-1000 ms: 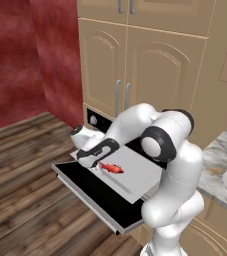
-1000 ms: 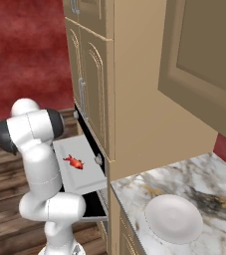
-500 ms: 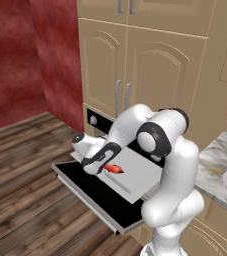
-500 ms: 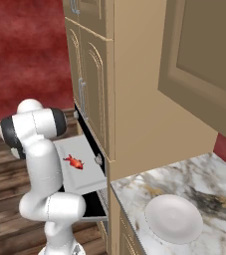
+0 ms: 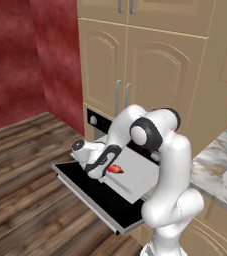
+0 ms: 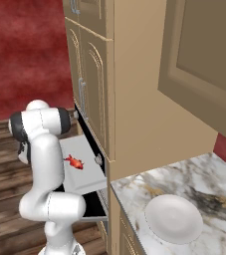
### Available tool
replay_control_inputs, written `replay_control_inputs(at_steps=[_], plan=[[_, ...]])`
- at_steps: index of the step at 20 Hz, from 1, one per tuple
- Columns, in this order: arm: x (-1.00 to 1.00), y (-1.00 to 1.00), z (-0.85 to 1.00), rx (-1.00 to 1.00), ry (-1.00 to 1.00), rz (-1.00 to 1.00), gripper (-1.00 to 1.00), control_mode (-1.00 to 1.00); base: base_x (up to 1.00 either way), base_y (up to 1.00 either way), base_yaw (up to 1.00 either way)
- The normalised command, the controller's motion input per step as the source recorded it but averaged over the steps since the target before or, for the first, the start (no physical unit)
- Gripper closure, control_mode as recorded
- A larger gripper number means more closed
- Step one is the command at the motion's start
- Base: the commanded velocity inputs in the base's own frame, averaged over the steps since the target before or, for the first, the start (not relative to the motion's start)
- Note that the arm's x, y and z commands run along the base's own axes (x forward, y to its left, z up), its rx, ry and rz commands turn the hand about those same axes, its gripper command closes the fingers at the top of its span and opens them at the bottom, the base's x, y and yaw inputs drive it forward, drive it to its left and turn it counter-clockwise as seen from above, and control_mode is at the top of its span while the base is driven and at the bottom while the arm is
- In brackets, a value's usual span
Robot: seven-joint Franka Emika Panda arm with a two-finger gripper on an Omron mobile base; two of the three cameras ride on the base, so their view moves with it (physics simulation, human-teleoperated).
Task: Place the fish on the top rack of the oven, and slide the tray back inside. Close the oven door.
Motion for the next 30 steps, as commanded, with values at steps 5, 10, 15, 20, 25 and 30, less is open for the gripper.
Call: replay_control_inputs(at_steps=[5,10,15,20,25,30], plan=[[0.19,-0.03,-0.14,0.0,0.0,0.05,-1.0,-1.0,0.0,0.0,0.0],[0.23,0.0,-0.25,-0.01,0.0,0.04,-1.0,-1.0,0.0,0.0,0.0],[0.27,0.0,-0.38,-0.05,0.0,0.04,-1.0,-1.0,0.0,0.0,0.0],[0.37,0.08,-0.43,-0.05,0.01,0.04,-1.0,-1.0,0.0,0.0,0.0],[0.41,0.14,-0.41,-0.05,0.01,0.03,-1.0,-1.0,0.0,0.0,0.0],[0.32,0.08,-0.45,-0.05,0.01,0.01,-1.0,-1.0,0.0,0.0,0.0]])
